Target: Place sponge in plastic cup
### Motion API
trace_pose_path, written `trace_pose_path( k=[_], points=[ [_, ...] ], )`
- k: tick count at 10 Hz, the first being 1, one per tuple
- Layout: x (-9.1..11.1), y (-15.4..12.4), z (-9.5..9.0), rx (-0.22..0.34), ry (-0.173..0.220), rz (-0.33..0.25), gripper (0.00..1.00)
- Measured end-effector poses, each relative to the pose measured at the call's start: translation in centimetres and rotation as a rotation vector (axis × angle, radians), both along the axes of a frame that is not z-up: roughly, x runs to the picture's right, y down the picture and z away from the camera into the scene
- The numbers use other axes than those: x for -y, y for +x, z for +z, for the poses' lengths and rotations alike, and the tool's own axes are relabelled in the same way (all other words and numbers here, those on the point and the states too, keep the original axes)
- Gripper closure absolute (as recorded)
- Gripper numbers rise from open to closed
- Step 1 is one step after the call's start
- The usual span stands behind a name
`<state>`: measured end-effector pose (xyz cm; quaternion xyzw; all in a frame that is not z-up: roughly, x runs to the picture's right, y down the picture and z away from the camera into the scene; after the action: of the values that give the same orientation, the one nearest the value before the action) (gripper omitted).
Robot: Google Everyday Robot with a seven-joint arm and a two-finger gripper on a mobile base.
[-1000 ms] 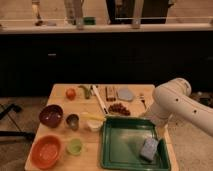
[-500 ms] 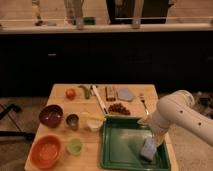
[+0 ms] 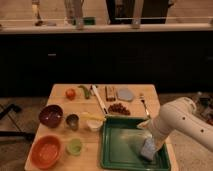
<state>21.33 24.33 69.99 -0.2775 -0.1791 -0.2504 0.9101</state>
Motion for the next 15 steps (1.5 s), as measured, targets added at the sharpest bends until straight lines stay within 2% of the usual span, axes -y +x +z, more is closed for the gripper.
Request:
trace_pose_path(
  k=[3,8,12,15],
  points=[
    [-2.2,0.5,0.7,0.009,-0.034,-0.034,0.2],
    [-2.3,0.4,0.8,0.007,-0.038,-0.033,0.2],
    [-3.7,0.6,2.6,0.028,-0.067,-0.015,0.2],
    [-4.0,0.6,3.2,0.04,-0.067,-0.003,0.2]
  ],
)
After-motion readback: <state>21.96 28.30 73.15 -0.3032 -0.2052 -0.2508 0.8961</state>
